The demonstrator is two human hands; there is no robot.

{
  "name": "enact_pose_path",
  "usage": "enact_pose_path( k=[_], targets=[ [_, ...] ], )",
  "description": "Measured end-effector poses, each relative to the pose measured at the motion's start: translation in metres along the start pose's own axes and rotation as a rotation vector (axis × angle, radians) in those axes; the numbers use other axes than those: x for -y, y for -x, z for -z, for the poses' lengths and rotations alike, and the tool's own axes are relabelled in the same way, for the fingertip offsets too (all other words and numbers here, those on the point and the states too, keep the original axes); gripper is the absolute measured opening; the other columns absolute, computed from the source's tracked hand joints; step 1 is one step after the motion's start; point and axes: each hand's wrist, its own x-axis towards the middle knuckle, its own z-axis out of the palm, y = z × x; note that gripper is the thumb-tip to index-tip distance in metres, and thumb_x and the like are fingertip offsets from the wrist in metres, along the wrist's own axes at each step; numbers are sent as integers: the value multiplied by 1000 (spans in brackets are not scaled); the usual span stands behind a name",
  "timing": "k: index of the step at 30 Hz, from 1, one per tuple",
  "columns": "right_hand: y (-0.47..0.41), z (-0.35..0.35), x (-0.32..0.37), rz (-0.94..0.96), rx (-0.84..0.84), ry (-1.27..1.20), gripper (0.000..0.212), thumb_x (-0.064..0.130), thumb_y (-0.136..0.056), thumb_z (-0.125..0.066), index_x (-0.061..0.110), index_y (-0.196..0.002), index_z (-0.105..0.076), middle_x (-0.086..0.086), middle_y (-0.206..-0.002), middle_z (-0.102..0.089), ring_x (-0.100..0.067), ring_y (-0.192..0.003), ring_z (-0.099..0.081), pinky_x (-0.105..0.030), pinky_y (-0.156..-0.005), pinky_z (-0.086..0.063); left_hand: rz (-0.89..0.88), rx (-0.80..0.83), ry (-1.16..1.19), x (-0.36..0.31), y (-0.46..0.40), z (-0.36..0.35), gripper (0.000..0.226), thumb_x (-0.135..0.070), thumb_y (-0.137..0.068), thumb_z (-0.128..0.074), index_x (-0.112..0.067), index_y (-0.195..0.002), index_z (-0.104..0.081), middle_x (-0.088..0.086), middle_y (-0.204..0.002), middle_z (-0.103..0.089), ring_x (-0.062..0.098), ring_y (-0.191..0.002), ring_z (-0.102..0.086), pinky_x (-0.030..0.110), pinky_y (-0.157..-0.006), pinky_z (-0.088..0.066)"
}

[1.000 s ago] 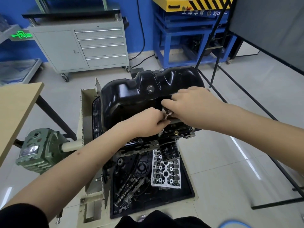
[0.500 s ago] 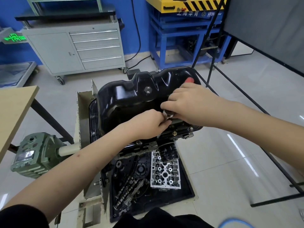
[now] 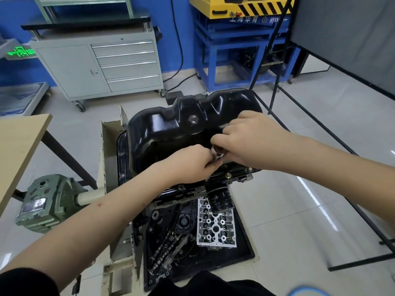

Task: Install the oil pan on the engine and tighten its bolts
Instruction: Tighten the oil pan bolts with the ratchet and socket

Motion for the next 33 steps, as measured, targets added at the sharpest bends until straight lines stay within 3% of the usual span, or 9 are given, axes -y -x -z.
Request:
enact_pose_path(
  k=[5,9,11,15,18,23,26,30,33],
  targets=[
    [-3,2,12,-252,-3,-138,37,56,-90,-36,19,-83,-37,-4,-90,-63,-24,-70,-51,-28,-52,-24,6,-55,46,0,1,4,38,-34,-93,-43,-24,-57,-36,-10,-55,-41,8,-50,-41,28,-54,-33],
    [-1,-6,4,-130,-51,-101,27,39,-94,-40,21,-112,-47,2,-101,-61,-22,-99,-57,-28,-79,-31,-19,-55,16,1,1,3,35,-31,-95,-42,-13,-66,-49,-4,-59,-44,19,-59,-43,28,-57,-32],
    [0,-6,1,-58,-60,-44,22,29,-94,-41,25,-114,-47,6,-101,-59,-18,-103,-54,-27,-86,-29,-29,-30,-11,0,1,2,34,-32,-95,-40,-8,-77,-55,-1,-66,-49,20,-63,-45,29,-59,-35],
    [-1,-2,7,-204,8,-153,37,50,-90,-42,17,-106,-51,0,-91,-60,-24,-87,-58,-30,-65,-33,-5,-14,-23,3,2,2,31,-34,-95,-38,-16,-70,-45,-5,-62,-46,19,-61,-47,29,-54,-35],
    [-2,0,11,-332,66,-271,45,56,-88,-42,14,-102,-51,0,-78,-48,-23,-76,-50,-29,-58,-32,-2,-26,-34,2,4,3,36,-35,-94,-39,-24,-60,-35,-8,-59,-43,16,-56,-45,28,-50,-33],
    [-5,-4,2,-234,28,-243,38,51,-90,-41,18,-106,-51,-1,-98,-59,-24,-90,-58,-29,-60,-32,-6,-42,-14,4,2,2,36,-34,-96,-37,-19,-62,-38,-5,-59,-43,17,-56,-44,28,-53,-32],
    [-4,-6,-7,-167,17,-276,36,52,-88,-43,22,-108,-51,4,-93,-58,-18,-83,-54,-28,-59,-34,-4,-42,-11,4,2,1,34,-35,-96,-37,-19,-66,-41,-6,-60,-44,19,-59,-46,28,-56,-34],
    [-3,-8,-7,-223,121,-772,30,44,-87,-50,15,-92,-55,5,-68,-60,-9,-53,-58,-22,-51,-44,15,-40,-1,4,1,1,30,-37,-96,-34,-17,-84,-53,-2,-69,-52,20,-65,-51,30,-60,-41],
    [-1,-11,4,-464,133,-1307,18,29,-91,-54,15,-80,-53,6,-52,-51,-7,-37,-49,-15,-39,-39,34,-66,5,1,0,1,32,-35,-96,-36,-13,-91,-59,-4,-63,-50,21,-63,-51,30,-59,-41]
  ],
)
